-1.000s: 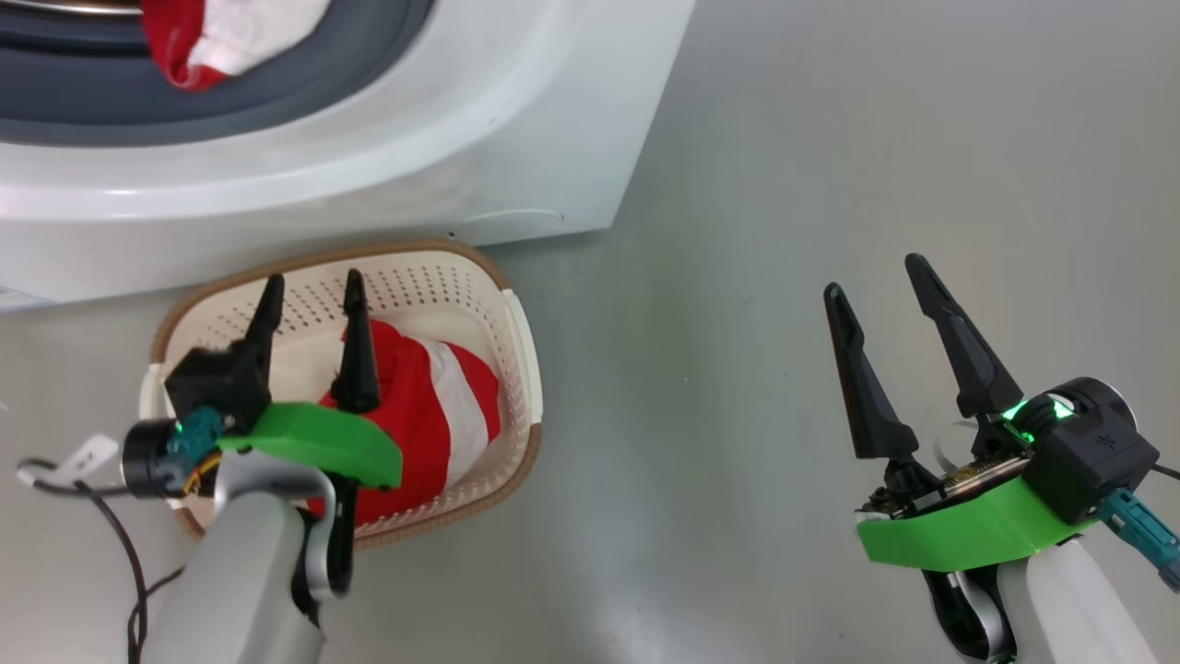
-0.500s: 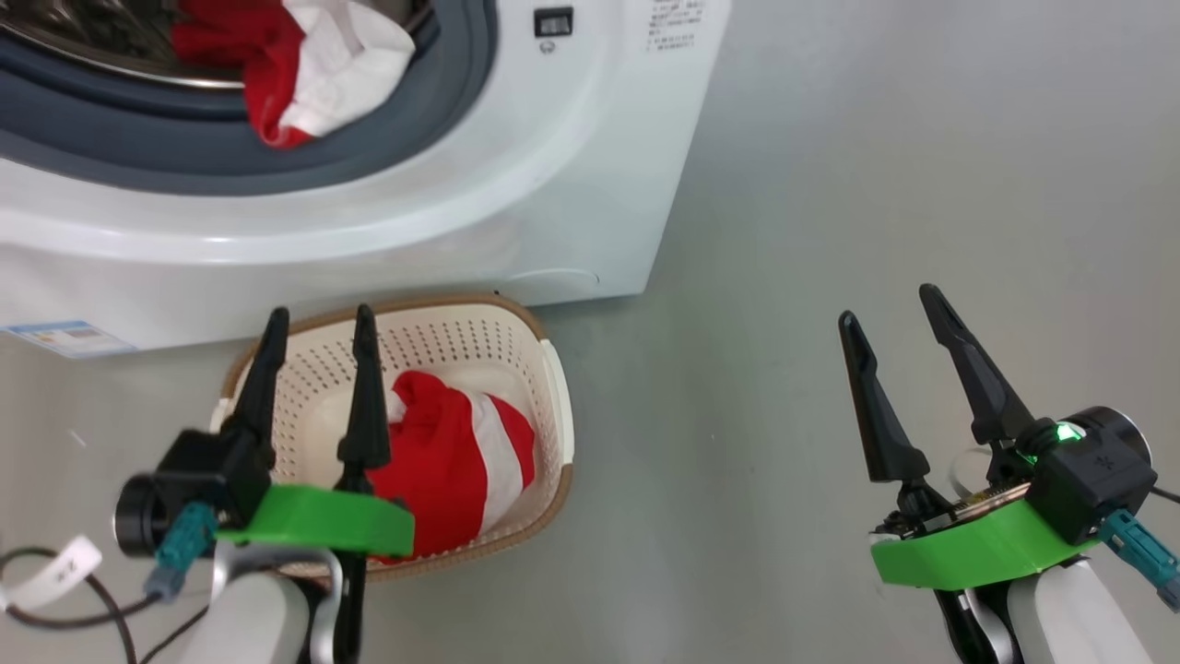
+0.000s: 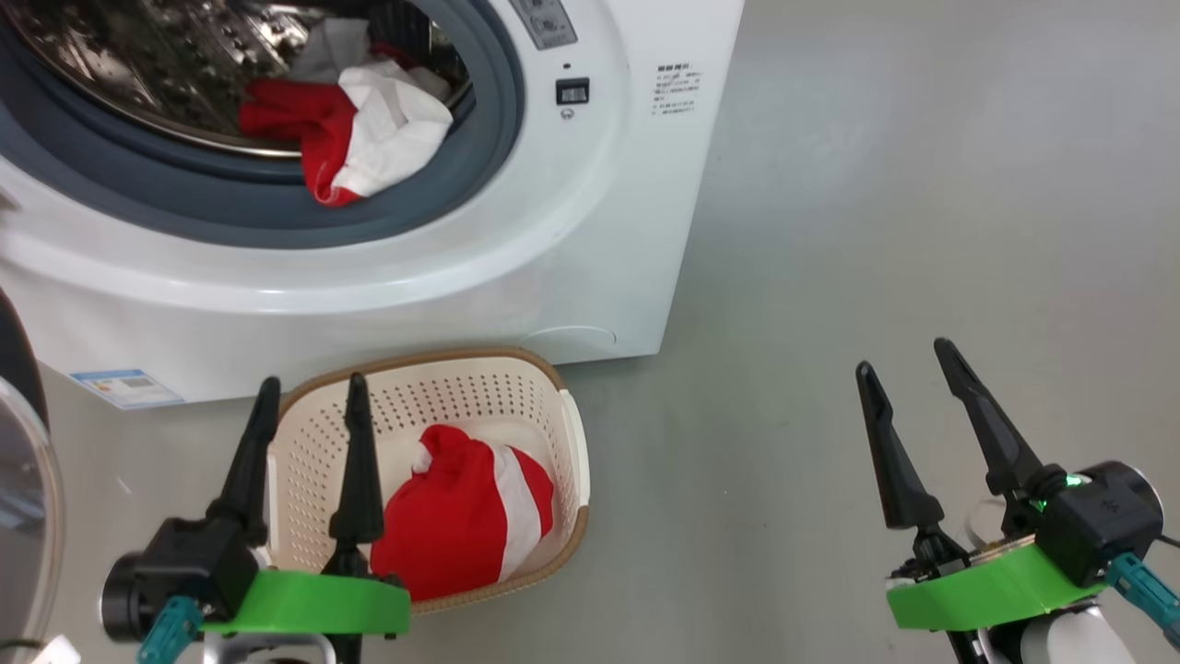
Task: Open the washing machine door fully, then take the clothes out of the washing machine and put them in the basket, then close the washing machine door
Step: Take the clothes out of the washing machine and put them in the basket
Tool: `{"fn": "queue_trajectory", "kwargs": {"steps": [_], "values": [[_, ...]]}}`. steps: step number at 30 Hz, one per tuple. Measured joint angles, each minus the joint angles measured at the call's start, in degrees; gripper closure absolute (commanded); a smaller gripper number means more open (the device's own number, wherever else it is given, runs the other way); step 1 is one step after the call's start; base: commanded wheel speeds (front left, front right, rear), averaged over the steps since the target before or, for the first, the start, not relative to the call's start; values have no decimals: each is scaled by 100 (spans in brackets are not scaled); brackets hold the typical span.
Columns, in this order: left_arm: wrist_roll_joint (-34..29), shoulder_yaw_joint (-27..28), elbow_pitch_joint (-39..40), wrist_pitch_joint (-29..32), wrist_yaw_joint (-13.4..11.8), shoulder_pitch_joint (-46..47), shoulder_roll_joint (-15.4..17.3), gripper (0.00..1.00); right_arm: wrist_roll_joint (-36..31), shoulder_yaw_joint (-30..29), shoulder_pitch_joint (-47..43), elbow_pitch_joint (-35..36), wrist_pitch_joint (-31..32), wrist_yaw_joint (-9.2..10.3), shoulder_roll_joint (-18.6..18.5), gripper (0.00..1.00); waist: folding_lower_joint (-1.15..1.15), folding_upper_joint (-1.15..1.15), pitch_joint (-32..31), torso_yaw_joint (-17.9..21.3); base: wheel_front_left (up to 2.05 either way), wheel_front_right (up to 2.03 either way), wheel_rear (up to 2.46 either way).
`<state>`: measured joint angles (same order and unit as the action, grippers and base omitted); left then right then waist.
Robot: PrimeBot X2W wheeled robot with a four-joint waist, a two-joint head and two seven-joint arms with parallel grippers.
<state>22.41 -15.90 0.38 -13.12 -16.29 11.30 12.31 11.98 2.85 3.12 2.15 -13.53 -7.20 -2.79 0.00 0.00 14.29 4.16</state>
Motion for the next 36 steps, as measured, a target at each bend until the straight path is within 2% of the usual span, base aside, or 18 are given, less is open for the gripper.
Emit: {"fn": "queue_trajectory", "kwargs": {"steps": [17, 36], "values": [[-5, 62, 601, 204, -242, -927, 272, 0, -11, -185, -711, 257, 49, 0, 14, 0, 0, 0, -639, -19, 0, 0, 0], [130, 67, 726, 211, -287, -1497, 308, 0, -154, -277, -1155, 538, 149, 0, 63, 0, 0, 0, -1077, 23, 0, 0, 0]]}}
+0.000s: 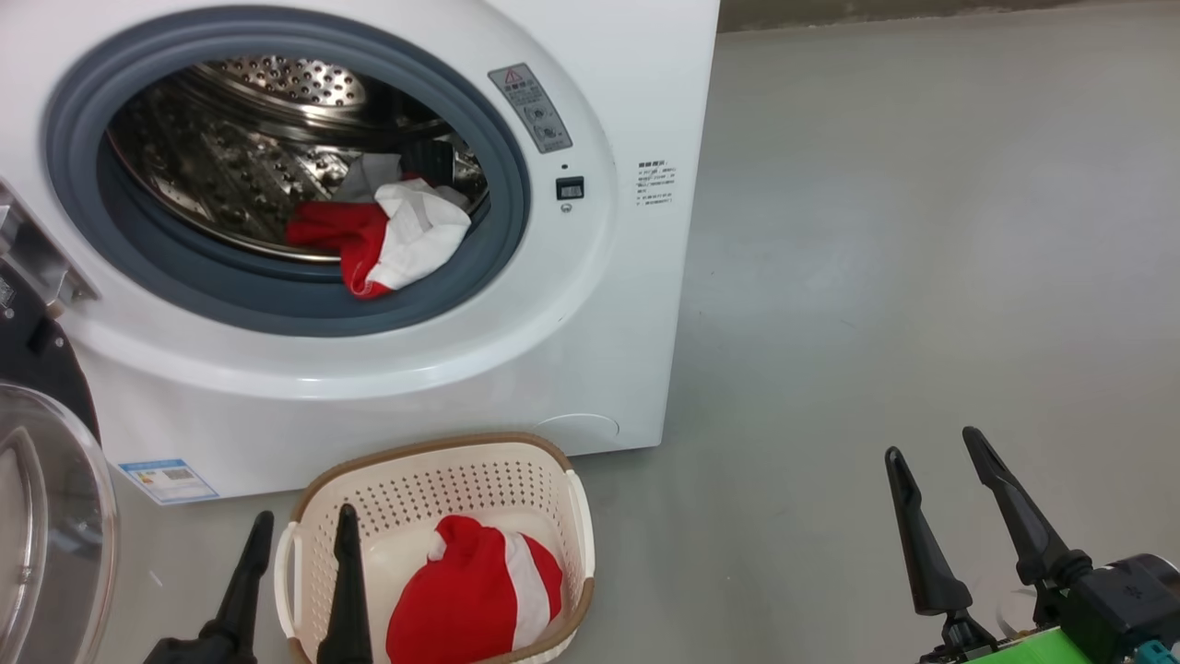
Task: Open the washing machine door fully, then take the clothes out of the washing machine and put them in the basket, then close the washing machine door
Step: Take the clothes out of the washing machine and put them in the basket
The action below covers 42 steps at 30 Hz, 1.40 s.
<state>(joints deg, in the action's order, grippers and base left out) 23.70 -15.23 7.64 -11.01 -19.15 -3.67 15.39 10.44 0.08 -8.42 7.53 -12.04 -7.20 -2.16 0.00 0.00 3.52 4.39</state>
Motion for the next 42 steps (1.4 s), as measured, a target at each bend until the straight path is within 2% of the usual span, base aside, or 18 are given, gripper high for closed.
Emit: {"fn": "queue_trajectory", "kwargs": {"steps": [26, 42], "values": [[59, -38, -1, -118, -4, -21, -1, 0, -13, -16, -101, 172, 98, 0, 4, 0, 0, 0, -58, 70, 0, 0, 0], [58, -56, 109, -115, -5, 64, 44, 0, 7, 46, -63, 175, 38, 0, 5, 0, 0, 0, 370, 90, 0, 0, 0]]}}
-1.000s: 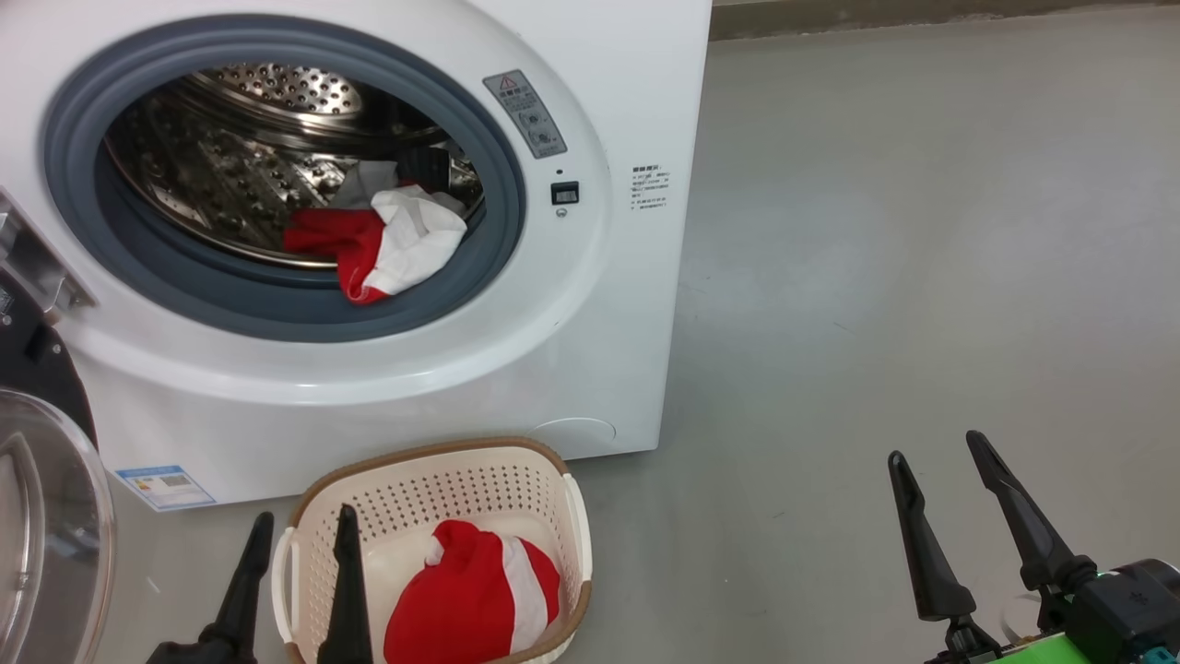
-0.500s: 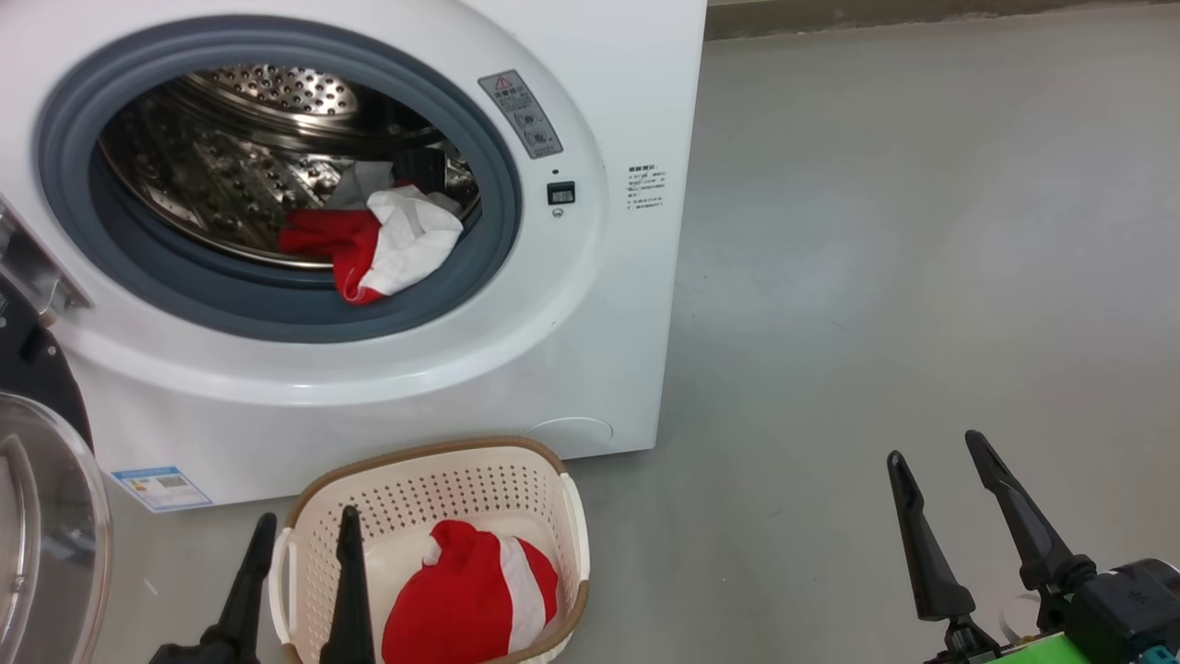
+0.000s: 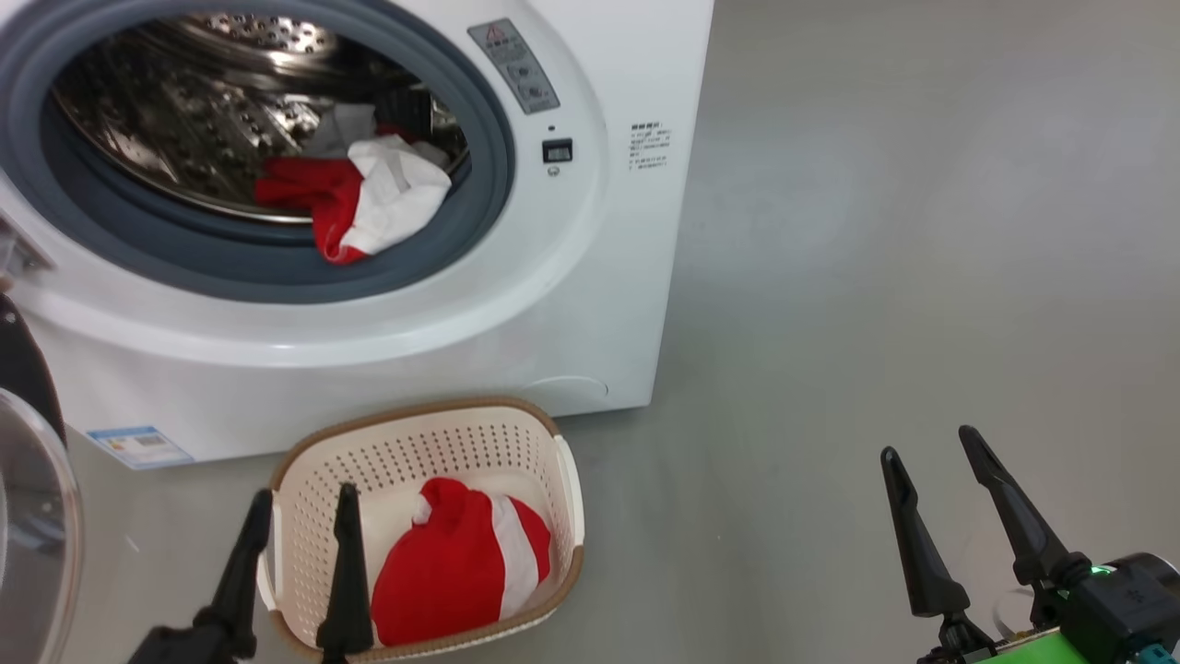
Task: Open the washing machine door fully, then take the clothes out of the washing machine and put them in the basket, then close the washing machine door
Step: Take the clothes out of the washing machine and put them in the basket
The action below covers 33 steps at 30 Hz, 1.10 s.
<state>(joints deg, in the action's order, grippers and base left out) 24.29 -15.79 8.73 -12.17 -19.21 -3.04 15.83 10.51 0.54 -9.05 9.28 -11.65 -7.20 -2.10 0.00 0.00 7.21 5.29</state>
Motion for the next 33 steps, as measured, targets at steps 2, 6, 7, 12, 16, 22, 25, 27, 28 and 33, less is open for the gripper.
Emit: {"fn": "queue_trajectory", "kwargs": {"steps": [2, 6, 7, 12, 16, 22, 25, 27, 28, 33], "values": [[0, 1, 15, 5, 0, 114, 3, 0, 5, 11, 22, -5, -3, 0, -1, 0, 0, 0, 111, -2, 0, 0, 0], [-1, 8, 33, 32, 1, 461, 21, 0, 5, 32, 220, -37, -71, 0, -1, 0, 0, 0, 350, -10, 0, 0, 0], [-1, 10, 34, 35, 1, 544, 25, 0, 7, 34, 268, -46, -81, 0, -1, 0, 0, 0, 410, -12, 0, 0, 0], [23, 19, 25, 105, 58, 985, 13, 0, 8, 59, 464, -111, -131, 0, -2, 0, 0, 0, 713, -21, 0, 0, 0], [60, 59, -65, 170, 101, 1351, 18, 0, 8, 138, 653, -131, -148, 0, -4, 0, 0, 0, 951, -12, 0, 0, 0], [253, 172, -485, 259, 222, 2306, -35, 0, 8, 263, 860, -196, -199, 0, -5, 0, 0, 0, 1361, 15, 0, 0, 0], [252, 201, -735, 336, 270, 2724, -18, 0, 8, 322, 965, -229, -201, 0, -8, 0, 0, 0, 1516, 38, 0, 0, 0], [253, 240, -877, 355, 285, 2924, -1, 0, 8, 371, 996, -245, -205, 0, -8, 0, 0, 0, 1606, 62, 0, 0, 0], [253, 255, -950, 358, 315, 3012, 5, 0, 8, 378, 1029, -253, -205, 0, -8, 0, 0, 0, 1648, 75, 0, 0, 0], [270, 271, -1350, 465, 427, 3499, 87, 0, 16, 389, 1100, -275, -252, 0, -11, 0, 0, 0, 1841, 143, 0, 0, 0]]}}
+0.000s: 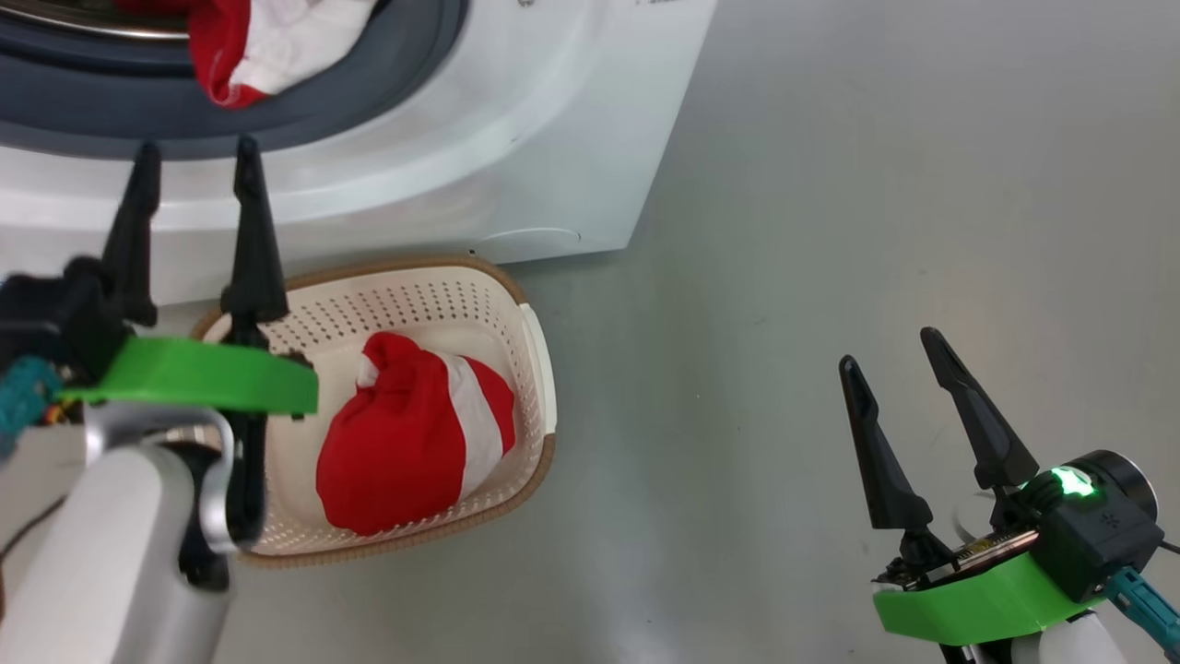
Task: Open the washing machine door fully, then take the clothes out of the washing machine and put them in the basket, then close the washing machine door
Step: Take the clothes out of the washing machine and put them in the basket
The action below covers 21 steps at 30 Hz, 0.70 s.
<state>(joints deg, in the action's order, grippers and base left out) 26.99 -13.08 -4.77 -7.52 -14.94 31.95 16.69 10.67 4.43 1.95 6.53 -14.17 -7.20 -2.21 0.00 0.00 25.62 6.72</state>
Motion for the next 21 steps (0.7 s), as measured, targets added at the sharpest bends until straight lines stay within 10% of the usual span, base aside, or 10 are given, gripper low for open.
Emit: {"fn": "queue_trajectory", "kwargs": {"steps": [21], "values": [[51, -60, -2106, 191, 548, 2255, 85, 0, 33, 116, 399, -65, -38, 0, -5, 0, 0, 0, 780, 216, 0, 0, 0]]}}
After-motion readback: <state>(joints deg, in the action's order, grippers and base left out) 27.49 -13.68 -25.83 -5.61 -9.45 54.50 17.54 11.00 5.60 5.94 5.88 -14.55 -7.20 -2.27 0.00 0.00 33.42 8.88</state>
